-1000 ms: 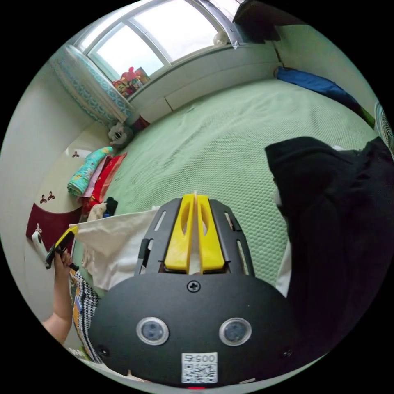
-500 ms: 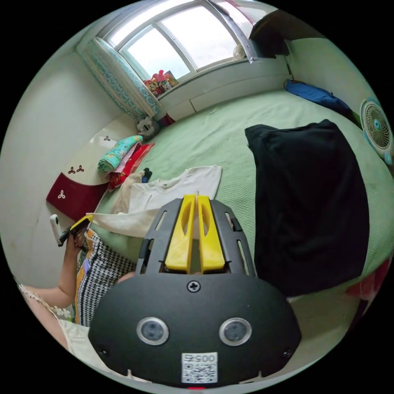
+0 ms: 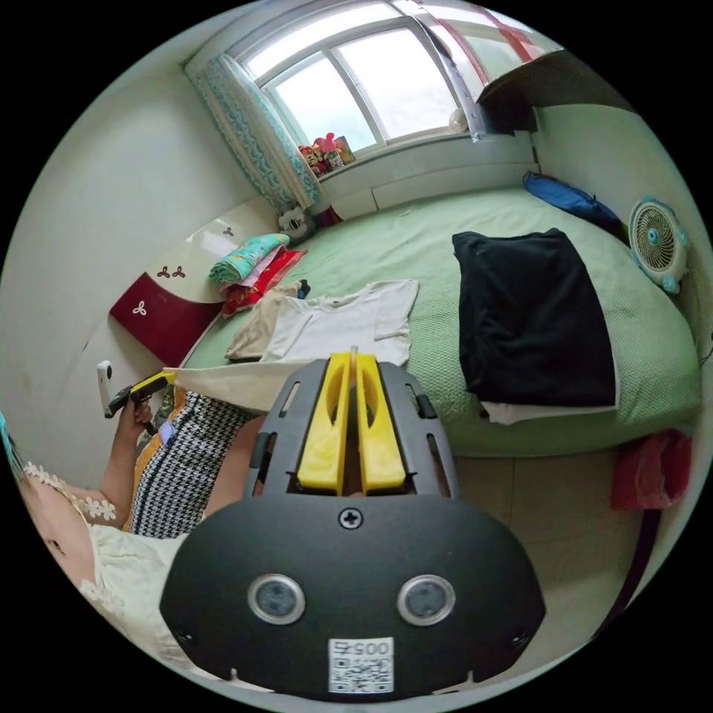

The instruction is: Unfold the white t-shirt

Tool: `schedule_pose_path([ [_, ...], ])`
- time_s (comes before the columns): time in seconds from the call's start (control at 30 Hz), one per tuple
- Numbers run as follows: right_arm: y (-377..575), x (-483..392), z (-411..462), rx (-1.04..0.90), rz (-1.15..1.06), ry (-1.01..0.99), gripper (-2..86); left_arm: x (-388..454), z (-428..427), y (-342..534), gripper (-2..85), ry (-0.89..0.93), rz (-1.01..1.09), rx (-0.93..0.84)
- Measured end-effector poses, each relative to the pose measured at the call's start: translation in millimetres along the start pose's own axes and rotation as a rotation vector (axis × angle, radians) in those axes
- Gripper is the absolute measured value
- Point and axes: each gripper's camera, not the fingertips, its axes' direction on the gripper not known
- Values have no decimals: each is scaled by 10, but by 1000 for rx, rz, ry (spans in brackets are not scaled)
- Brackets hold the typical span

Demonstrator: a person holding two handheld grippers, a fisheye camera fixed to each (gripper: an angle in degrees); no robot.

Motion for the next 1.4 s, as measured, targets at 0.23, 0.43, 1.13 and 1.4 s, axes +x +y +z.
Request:
schedule_pose_path([
  [0.23, 727, 357, 107, -94, 120, -44, -7, -264, 294, 830, 13, 105, -145, -180],
  [0.43, 1156, 756, 294, -199, 253, -52, 12, -429, 265, 1058, -4, -9, -211, -234],
  [1.13, -40, -364, 2082, -641, -85, -77, 67, 340, 1439, 32, -5, 251, 40, -401],
  [1.4, 428, -519, 1764, -716, -209, -98, 91, 414, 1183, 340, -5, 271, 121, -452],
])
